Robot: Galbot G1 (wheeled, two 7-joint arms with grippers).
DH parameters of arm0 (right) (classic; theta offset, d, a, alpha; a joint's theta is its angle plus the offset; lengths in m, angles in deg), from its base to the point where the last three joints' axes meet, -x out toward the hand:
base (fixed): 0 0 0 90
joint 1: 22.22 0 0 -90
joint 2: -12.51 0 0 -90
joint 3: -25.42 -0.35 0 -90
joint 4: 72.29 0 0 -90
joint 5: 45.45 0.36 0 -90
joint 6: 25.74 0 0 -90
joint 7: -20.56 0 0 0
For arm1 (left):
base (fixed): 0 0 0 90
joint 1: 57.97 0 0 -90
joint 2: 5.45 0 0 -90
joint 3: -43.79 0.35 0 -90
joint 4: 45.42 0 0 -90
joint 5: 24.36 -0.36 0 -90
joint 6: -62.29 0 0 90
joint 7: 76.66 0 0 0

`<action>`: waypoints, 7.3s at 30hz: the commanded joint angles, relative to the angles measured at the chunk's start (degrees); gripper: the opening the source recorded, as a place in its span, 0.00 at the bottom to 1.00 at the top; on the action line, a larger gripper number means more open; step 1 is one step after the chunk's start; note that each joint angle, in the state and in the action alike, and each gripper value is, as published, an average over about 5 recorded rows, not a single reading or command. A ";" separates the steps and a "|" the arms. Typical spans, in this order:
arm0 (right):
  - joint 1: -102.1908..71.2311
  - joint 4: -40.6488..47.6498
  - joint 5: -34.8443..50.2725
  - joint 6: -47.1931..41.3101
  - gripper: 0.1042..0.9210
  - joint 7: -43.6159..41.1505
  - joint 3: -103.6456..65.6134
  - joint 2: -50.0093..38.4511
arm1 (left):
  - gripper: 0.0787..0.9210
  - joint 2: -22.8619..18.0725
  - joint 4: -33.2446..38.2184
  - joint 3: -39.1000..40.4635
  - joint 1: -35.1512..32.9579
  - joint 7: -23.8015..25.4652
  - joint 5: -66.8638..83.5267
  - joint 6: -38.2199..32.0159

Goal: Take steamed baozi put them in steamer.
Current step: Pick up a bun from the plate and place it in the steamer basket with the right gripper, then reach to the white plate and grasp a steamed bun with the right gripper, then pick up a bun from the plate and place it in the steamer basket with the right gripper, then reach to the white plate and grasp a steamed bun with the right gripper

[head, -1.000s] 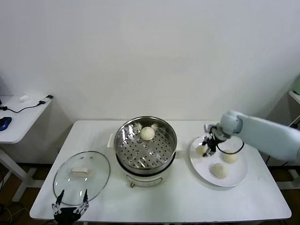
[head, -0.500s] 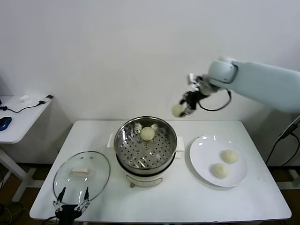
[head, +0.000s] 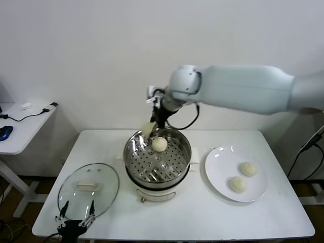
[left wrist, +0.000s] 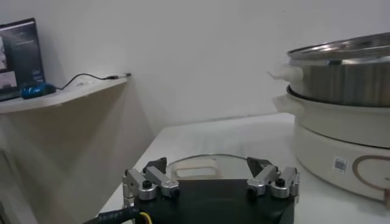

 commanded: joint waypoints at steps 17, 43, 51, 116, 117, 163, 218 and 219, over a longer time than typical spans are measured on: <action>-15.48 5.87 -2.37 -4.65 0.59 8.50 0.32 8.76 | 0.88 -0.08 -1.09 0.34 0.26 -0.13 -0.56 -0.42; 1.47 5.58 -10.70 15.63 0.88 -16.11 0.49 -7.90 | 0.88 -0.45 -0.83 0.53 0.57 -0.07 -1.20 -0.27; 9.40 -0.35 -14.31 17.76 0.88 -20.40 9.43 -25.24 | 0.88 -0.34 -0.86 0.47 0.73 0.06 -1.20 -0.13; -35.08 1.97 -38.42 10.06 0.77 -8.02 -9.91 -38.71 | 0.88 -1.50 -2.40 0.25 0.96 -0.65 -3.09 -1.11; -34.64 1.79 -38.72 10.24 0.77 -8.36 -9.79 -38.86 | 0.88 -1.50 -2.33 0.26 0.93 -0.64 -3.09 -1.12; -5.37 -9.00 -52.15 49.72 0.71 -23.75 -1.52 1.95 | 0.88 -2.18 2.17 0.00 -1.25 -1.41 -3.39 -0.79; 8.10 7.79 -28.65 35.36 0.88 -30.80 10.30 -27.22 | 0.88 -2.17 2.07 0.39 -1.12 -1.57 -3.28 -1.69; 7.24 7.77 -29.12 34.60 0.88 -30.52 11.21 -29.13 | 0.88 -2.19 2.06 0.41 -1.10 -1.56 -3.29 -1.69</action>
